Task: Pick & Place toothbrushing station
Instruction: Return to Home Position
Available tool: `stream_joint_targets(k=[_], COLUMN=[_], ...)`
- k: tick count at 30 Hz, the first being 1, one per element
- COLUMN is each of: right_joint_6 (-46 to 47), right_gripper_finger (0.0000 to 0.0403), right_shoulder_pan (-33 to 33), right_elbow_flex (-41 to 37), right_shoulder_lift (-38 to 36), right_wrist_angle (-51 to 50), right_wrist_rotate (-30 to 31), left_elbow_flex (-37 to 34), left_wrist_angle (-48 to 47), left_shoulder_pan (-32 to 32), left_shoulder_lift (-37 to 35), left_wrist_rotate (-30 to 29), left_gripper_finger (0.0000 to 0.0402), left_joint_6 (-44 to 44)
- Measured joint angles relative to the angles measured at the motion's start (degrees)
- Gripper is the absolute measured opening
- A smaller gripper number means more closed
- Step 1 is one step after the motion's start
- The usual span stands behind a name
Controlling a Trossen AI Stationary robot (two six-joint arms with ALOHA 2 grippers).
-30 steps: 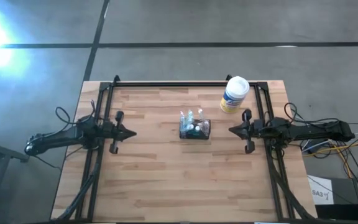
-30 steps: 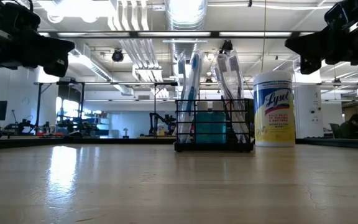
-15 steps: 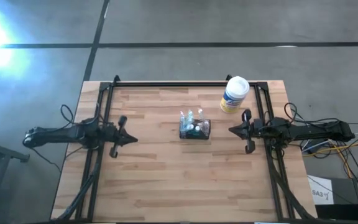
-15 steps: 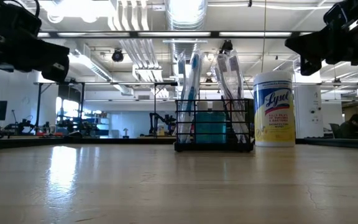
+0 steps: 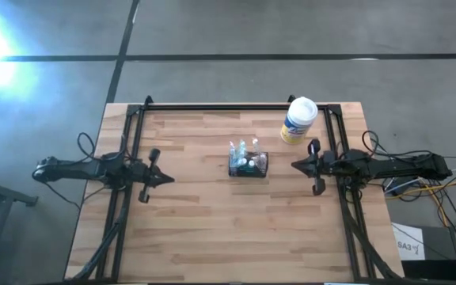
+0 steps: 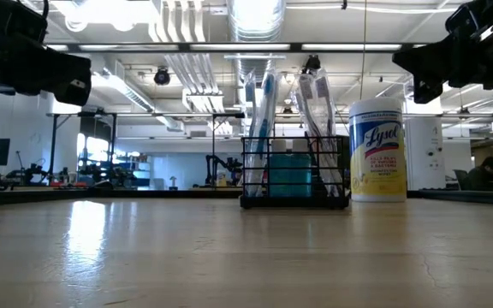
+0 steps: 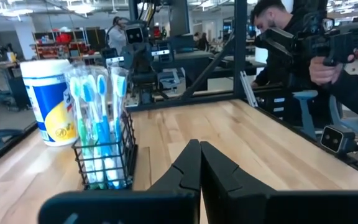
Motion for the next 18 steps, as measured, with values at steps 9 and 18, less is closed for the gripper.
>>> stream_joint_targets(k=[9, 18], right_joint_6=[-0.15, -1.51], right_gripper_finger=[0.0008, 0.0008], right_shoulder_pan=[0.0, 0.0], right_elbow_flex=[0.0, 0.0], right_shoulder_lift=[-0.13, -0.11], right_wrist_angle=[2.31, 1.46], right_wrist_rotate=[-0.02, 0.0], left_elbow_flex=[0.0, 0.0], left_wrist_angle=[-0.83, -1.29], left_shoulder_pan=[0.0, 0.0], left_shoulder_lift=[-3.52, -3.5], left_wrist_rotate=[-2.85, -3.71], left_gripper_finger=[0.0, 0.0002], left_joint_6=[1.36, 1.09])
